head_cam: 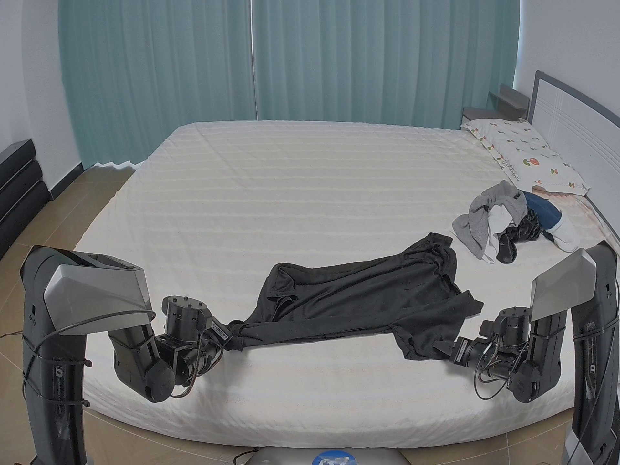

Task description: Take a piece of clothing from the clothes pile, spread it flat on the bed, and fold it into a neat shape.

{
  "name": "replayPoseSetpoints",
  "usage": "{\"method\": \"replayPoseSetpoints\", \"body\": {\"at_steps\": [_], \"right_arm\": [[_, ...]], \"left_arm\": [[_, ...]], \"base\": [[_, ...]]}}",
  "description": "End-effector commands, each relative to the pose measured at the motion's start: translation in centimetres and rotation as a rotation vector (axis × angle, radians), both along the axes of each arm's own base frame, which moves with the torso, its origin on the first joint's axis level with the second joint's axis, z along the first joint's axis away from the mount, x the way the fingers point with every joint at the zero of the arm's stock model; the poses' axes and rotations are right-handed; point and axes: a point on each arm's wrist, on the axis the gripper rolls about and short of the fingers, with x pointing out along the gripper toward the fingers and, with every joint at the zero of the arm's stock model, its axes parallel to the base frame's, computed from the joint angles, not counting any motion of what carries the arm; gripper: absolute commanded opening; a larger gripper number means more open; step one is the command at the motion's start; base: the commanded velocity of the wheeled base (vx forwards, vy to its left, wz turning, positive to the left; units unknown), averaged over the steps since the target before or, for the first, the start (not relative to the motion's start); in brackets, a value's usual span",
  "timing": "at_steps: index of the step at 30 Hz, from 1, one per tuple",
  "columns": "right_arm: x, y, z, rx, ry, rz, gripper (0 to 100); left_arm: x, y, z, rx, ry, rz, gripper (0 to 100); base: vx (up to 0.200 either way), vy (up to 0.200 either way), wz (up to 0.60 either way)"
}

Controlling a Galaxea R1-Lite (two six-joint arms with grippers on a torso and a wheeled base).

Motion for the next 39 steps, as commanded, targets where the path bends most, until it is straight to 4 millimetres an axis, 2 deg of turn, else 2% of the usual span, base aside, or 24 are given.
{"method": "replayPoseSetpoints", "body": {"at_steps": [1, 5, 11, 16, 20, 22, 23, 27, 31, 39], "right_arm": [[-0.7, -0.1, -0.1, -0.007, 0.022, -0.003, 0], [-1.7, -1.0, 0.5, -0.034, 0.037, -0.010, 0], [-4.1, -3.7, 3.2, -0.048, 0.031, -0.043, 0], [-6.8, -4.5, 5.1, -0.059, 0.024, 0.017, 0], [-8.1, -4.6, 5.2, -0.113, 0.041, 0.054, 0], [-8.1, -4.6, 5.2, -0.113, 0.041, 0.054, 0], [-8.4, -4.9, 5.1, -0.136, 0.068, 0.061, 0], [-9.0, -5.2, 5.3, -0.167, 0.110, 0.076, 0], [-10.5, -5.4, 6.1, -0.220, 0.181, 0.124, 0], [-11.2, -6.2, 5.6, -0.310, 0.248, 0.116, 0]], "left_arm": [[0.0, 0.0, 0.0, 0.000, 0.000, -0.003, 0], [-0.1, 0.1, 0.1, 0.001, 0.001, -0.001, 0], [-0.4, 0.1, 0.1, 0.006, 0.005, -0.007, 0], [-2.3, 0.2, 0.3, 0.078, 0.042, -0.065, 0], [-3.9, 0.1, 0.4, 0.179, 0.066, -0.153, 0], [-3.9, 0.1, 0.4, 0.179, 0.066, -0.153, 0], [-5.1, 0.0, 0.5, 0.215, 0.095, -0.193, 0], [-6.4, 0.3, 0.4, 0.273, 0.128, -0.243, 0], [-8.1, -0.4, 0.4, 0.323, 0.187, -0.323, 0], [-10.8, -1.3, 0.5, 0.401, 0.382, -0.436, 0]], "base": [[0.000, 0.000, 0.00], [0.000, 0.000, 0.00], [0.000, 0.000, 0.00], [0.000, 0.000, 0.00], [0.000, 0.000, 0.00], [0.000, 0.000, 0.00], [0.000, 0.000, 0.00], [0.000, 0.000, 0.00], [0.000, 0.000, 0.00], [0.000, 0.000, 0.00]]}}
